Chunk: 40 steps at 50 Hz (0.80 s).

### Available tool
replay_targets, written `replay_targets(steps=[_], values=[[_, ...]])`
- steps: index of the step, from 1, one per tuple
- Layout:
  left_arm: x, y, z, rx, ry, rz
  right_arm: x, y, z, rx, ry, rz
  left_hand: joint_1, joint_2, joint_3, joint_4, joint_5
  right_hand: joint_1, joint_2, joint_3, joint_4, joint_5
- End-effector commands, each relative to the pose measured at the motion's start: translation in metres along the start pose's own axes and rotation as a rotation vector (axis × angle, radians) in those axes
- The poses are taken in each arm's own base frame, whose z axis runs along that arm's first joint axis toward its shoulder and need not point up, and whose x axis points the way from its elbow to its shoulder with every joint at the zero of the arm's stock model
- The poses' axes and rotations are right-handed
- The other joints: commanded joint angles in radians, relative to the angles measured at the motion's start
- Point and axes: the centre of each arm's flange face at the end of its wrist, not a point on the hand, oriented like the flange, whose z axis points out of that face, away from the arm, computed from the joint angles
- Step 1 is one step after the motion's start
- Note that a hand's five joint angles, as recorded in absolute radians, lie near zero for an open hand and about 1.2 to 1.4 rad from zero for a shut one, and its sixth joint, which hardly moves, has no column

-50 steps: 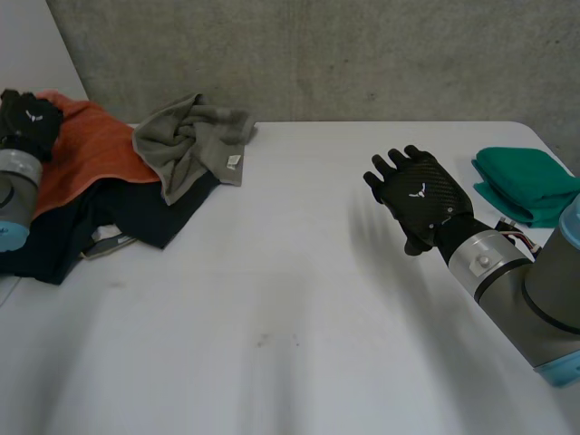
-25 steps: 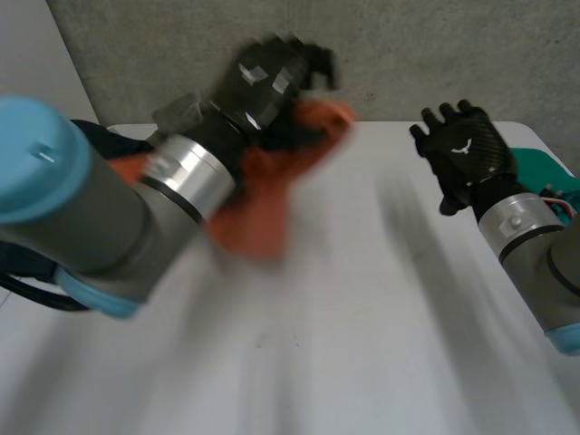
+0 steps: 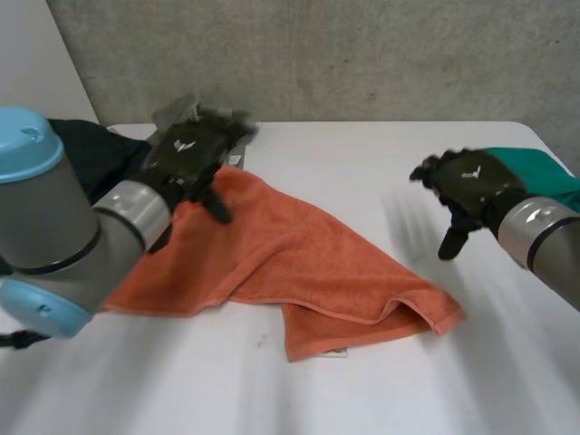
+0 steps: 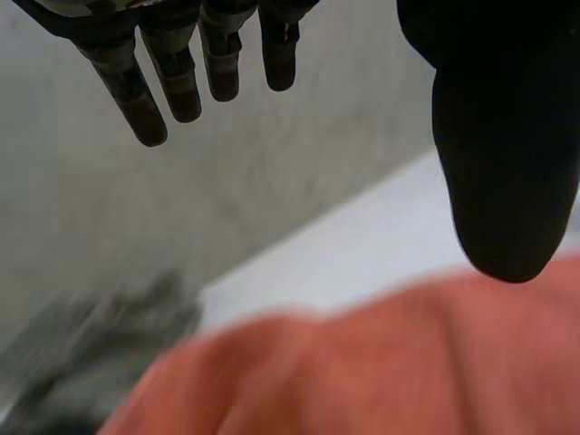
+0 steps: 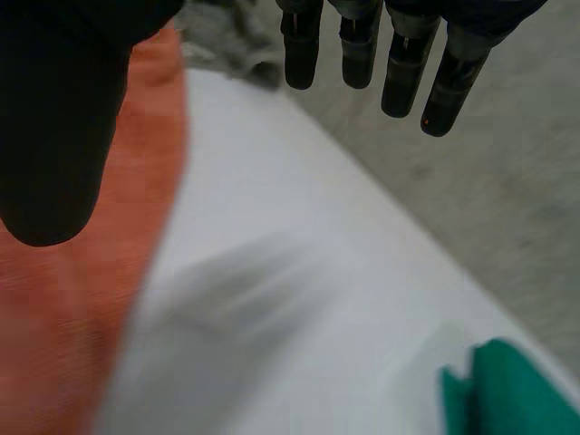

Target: Fold the laundry.

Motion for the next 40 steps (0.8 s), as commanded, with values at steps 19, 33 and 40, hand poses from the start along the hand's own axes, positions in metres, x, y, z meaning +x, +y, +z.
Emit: replay_targets(steps=[19, 33, 40], values=[[-0.059, 0.075, -0.066, -0.361, -0.214, 0.155, -0.068, 0.058, -0.002, -0.265, -0.171, 0.014, 0.039, 0.027, 0.02, 0.029, 0.01, 0.199, 0.18, 0.186, 0.165, 0.164], [-0.058, 0.09, -0.071, -0.357, -0.133, 0.123, -0.039, 0.037, 0.026, -0.009, 0.135, -0.097, 0.071, 0.059, 0.053, 0.061, 0.042, 1.195, 1.176, 1.182, 1.161, 1.16], [-0.071, 0.098, -0.071, -0.351, -0.096, 0.109, -0.03, 0.035, 0.031, -0.003, 0.17, -0.149, 0.103, 0.092, 0.085, 0.093, 0.074, 1.195, 1.176, 1.182, 1.161, 1.16]])
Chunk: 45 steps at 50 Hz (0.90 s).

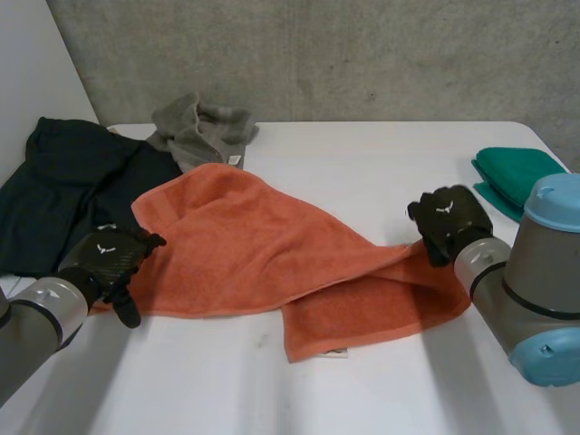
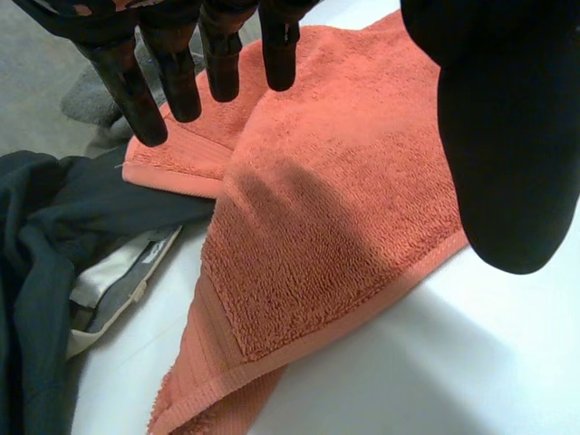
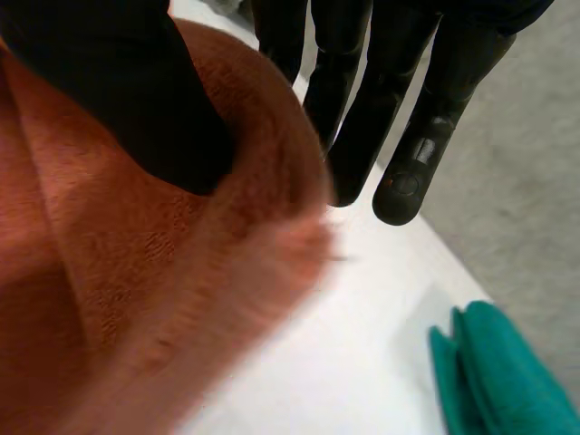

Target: Fold the laundry.

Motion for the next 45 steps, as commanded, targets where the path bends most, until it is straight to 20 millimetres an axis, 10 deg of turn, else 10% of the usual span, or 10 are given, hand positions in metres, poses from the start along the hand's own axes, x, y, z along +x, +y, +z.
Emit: replay_targets(steps=[1, 45], values=[[-0.012, 0.01, 0.004, 0.002, 0.032, -0.005, 0.008, -0.003, 0.005, 0.012, 0.026, -0.051, 0.106, 0.089, 0.085, 0.093, 0.074, 0.409, 0.223, 0.214, 0.211, 0.233], [-0.036, 0.043, 0.05, -0.001, -0.035, 0.215, 0.023, 0.007, 0.023, -0.005, 0.068, -0.047, 0.309, 0.291, 0.288, 0.295, 0.276, 0.409, 0.223, 0.214, 0.211, 0.233]])
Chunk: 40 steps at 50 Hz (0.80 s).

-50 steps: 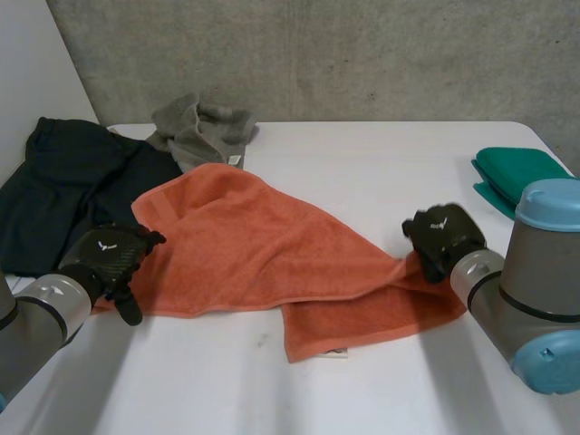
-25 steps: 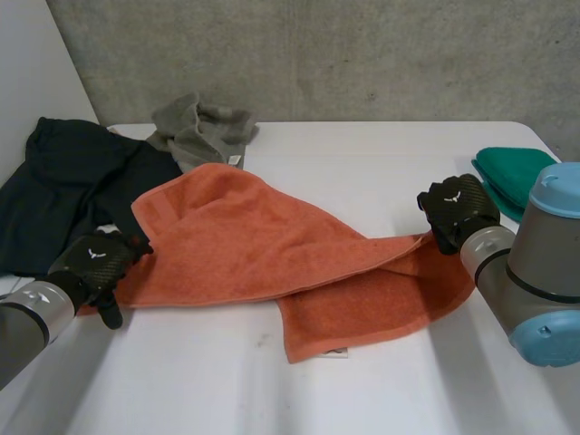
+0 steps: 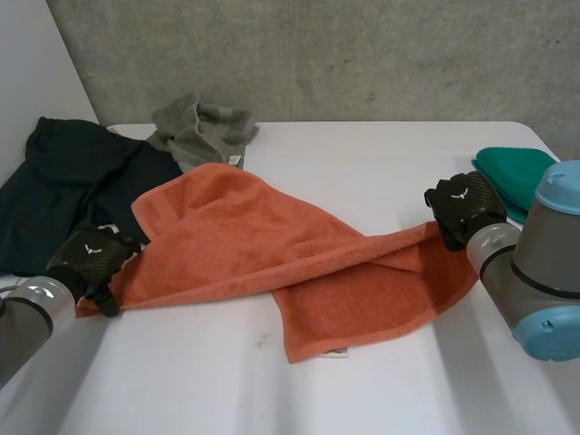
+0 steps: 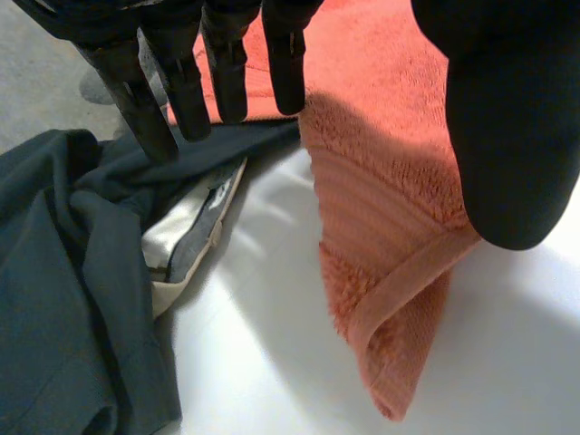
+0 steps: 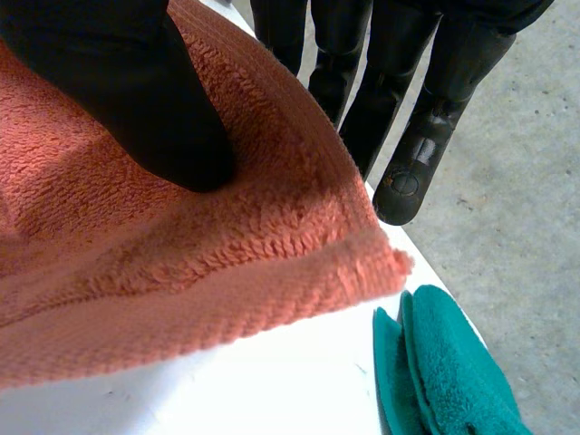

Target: Fold the laundry.

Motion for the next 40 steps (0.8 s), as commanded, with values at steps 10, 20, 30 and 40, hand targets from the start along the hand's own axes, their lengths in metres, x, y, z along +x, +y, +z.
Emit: replay_targets(steps=[10, 20, 30, 40], values=[[-0.001, 0.002, 0.011, -0.003, 0.002, 0.061, 0.013, -0.002, 0.002, 0.003, 0.037, 0.008, 1.057, 1.06, 1.062, 1.059, 1.053, 0.409, 0.223, 0.214, 0.208, 0.233], [-0.022, -0.095, -0.043, 0.276, -0.169, 0.093, 0.056, -0.032, -0.016, 0.046, 0.127, -0.026, 1.057, 1.06, 1.062, 1.059, 1.053, 0.409, 0.223, 0.214, 0.208, 0.233], [-0.048, -0.185, -0.127, 0.573, -0.276, 0.025, 0.134, -0.111, -0.085, 0.122, 0.284, -0.203, 1.057, 1.06, 1.062, 1.059, 1.053, 0.409, 0.223, 0.214, 0.208, 0.233], [-0.064, -0.22, -0.146, 0.559, -0.253, 0.02, 0.159, -0.152, -0.118, 0.188, 0.34, -0.321, 1.057, 1.06, 1.062, 1.059, 1.053, 0.409, 0.223, 0.214, 0.208, 0.233]])
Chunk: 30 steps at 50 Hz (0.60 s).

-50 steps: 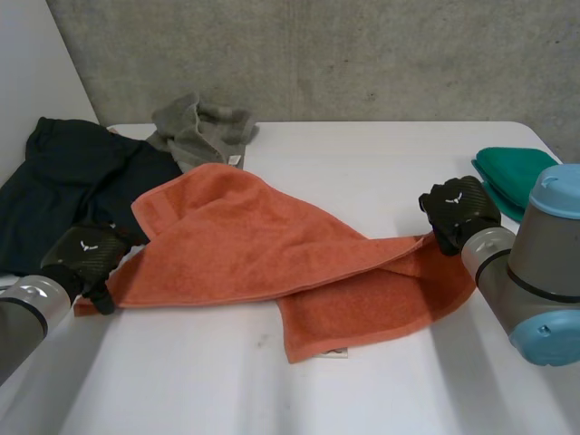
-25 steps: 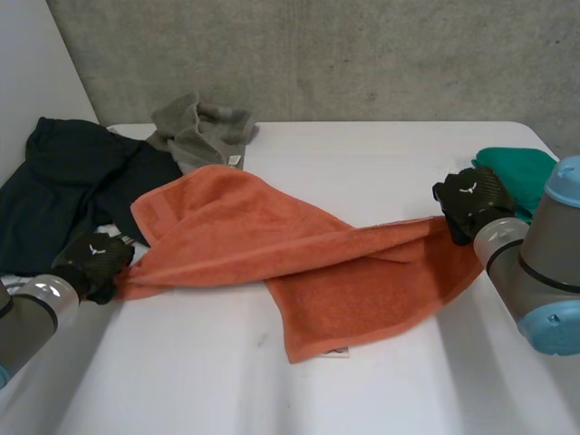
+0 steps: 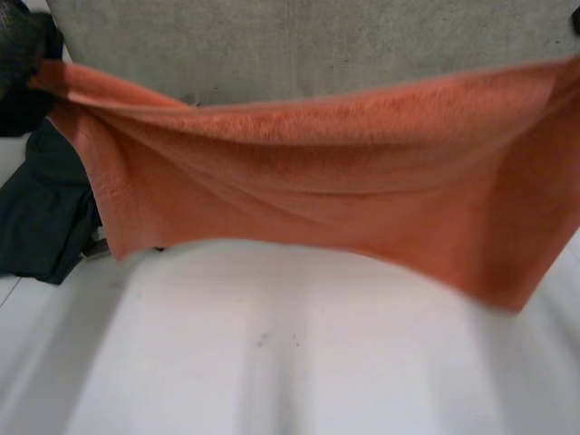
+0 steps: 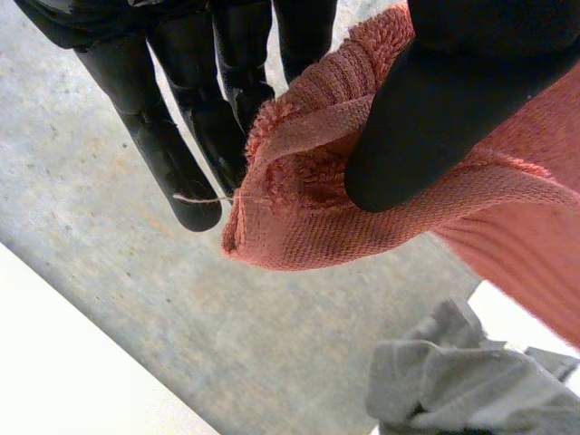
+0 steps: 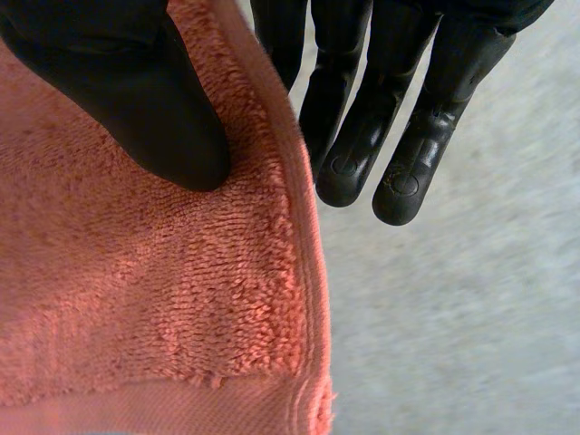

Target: Fold the laundry.

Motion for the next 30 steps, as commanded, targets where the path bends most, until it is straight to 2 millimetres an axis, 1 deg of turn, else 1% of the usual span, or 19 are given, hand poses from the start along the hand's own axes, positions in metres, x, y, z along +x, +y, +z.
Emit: replay_targets(steps=[1, 3, 4, 5, 7, 8, 9, 11, 12, 15, 16, 18, 19, 20, 23, 24, 27, 28, 30], values=[[-0.008, -0.012, 0.015, -0.065, 0.047, -0.021, 0.02, -0.017, -0.007, 0.026, 0.008, -0.068, 0.311, 0.204, 0.207, 0.198, 0.244, 0.409, 0.223, 0.214, 0.208, 0.233], [-0.004, -0.002, 0.021, -0.102, 0.071, -0.033, 0.014, -0.013, -0.006, 0.01, -0.02, -0.071, 0.311, 0.204, 0.207, 0.198, 0.244, 0.409, 0.223, 0.214, 0.208, 0.233], [-0.001, 0.002, 0.024, -0.118, 0.085, -0.039, 0.006, -0.006, -0.001, -0.014, -0.053, -0.076, 0.311, 0.204, 0.207, 0.198, 0.244, 0.409, 0.223, 0.214, 0.208, 0.233], [0.007, 0.012, 0.029, -0.145, 0.116, -0.053, 0.001, -0.001, 0.003, -0.027, -0.072, -0.077, 0.311, 0.204, 0.207, 0.198, 0.244, 0.409, 0.223, 0.214, 0.208, 0.233], [0.018, 0.023, 0.035, -0.176, 0.15, -0.069, -0.01, 0.008, 0.011, -0.049, -0.109, -0.079, 0.311, 0.204, 0.207, 0.198, 0.244, 0.409, 0.223, 0.214, 0.208, 0.233], [0.025, 0.03, 0.038, -0.194, 0.173, -0.077, -0.021, 0.018, 0.018, -0.07, -0.144, -0.076, 0.311, 0.204, 0.207, 0.198, 0.244, 0.409, 0.223, 0.214, 0.208, 0.233], [0.039, 0.041, 0.045, -0.221, 0.218, -0.091, -0.026, 0.022, 0.022, -0.082, -0.161, -0.077, 0.311, 0.204, 0.207, 0.198, 0.244, 0.409, 0.223, 0.214, 0.208, 0.233], [0.052, 0.052, 0.052, -0.245, 0.257, -0.096, -0.036, 0.031, 0.029, -0.104, -0.184, -0.076, 0.311, 0.204, 0.207, 0.198, 0.244, 0.409, 0.223, 0.214, 0.208, 0.233], [0.063, 0.064, 0.06, -0.268, 0.288, -0.093, -0.044, 0.039, 0.036, -0.118, -0.203, -0.075, 0.311, 0.204, 0.207, 0.198, 0.244, 0.409, 0.223, 0.214, 0.208, 0.233], [0.077, 0.081, 0.072, -0.293, 0.317, -0.075, -0.057, 0.05, 0.05, -0.123, -0.209, -0.063, 0.311, 0.204, 0.207, 0.198, 0.244, 0.409, 0.223, 0.214, 0.208, 0.233], [0.084, 0.09, 0.082, -0.297, 0.324, -0.052, -0.064, 0.054, 0.061, -0.103, -0.194, -0.065, 0.311, 0.204, 0.207, 0.198, 0.244, 0.409, 0.223, 0.214, 0.208, 0.233], [0.089, 0.095, 0.095, -0.28, 0.31, -0.024, -0.069, 0.059, 0.074, -0.08, -0.159, -0.068, 0.311, 0.204, 0.207, 0.198, 0.244, 0.409, 0.223, 0.214, 0.208, 0.233], [0.09, 0.096, 0.103, -0.26, 0.295, -0.01, -0.07, 0.06, 0.081, -0.062, -0.135, -0.069, 0.311, 0.204, 0.207, 0.198, 0.244, 0.409, 0.223, 0.214, 0.208, 0.233], [0.093, 0.096, 0.121, -0.212, 0.259, 0.016, -0.071, 0.061, 0.095, -0.017, -0.079, -0.071, 0.311, 0.204, 0.207, 0.198, 0.244, 0.409, 0.223, 0.214, 0.208, 0.233], [0.09, 0.092, 0.149, -0.123, 0.163, 0.048, -0.068, 0.059, 0.117, 0.07, 0.033, -0.081, 0.311, 0.204, 0.207, 0.198, 0.244, 0.409, 0.223, 0.214, 0.208, 0.233], [0.082, 0.084, 0.167, -0.046, 0.078, 0.065, -0.063, 0.053, 0.131, 0.141, 0.119, -0.082, 0.311, 0.204, 0.207, 0.198, 0.244, 0.409, 0.223, 0.214, 0.208, 0.233], [0.068, 0.065, 0.189, 0.08, -0.042, 0.079, -0.049, 0.039, 0.149, 0.261, 0.268, -0.085, 0.311, 0.204, 0.207, 0.198, 0.244, 0.409, 0.223, 0.214, 0.208, 0.233], [0.056, 0.05, 0.201, 0.163, -0.119, 0.086, -0.037, 0.03, 0.158, 0.34, 0.366, -0.084, 0.311, 0.204, 0.207, 0.198, 0.244, 0.409, 0.223, 0.214, 0.208, 0.233], [0.047, 0.036, 0.208, 0.239, -0.179, 0.091, -0.027, 0.019, 0.165, 0.415, 0.446, -0.085, 0.311, 0.204, 0.207, 0.198, 0.244, 0.409, 0.223, 0.214, 0.208, 0.233]])
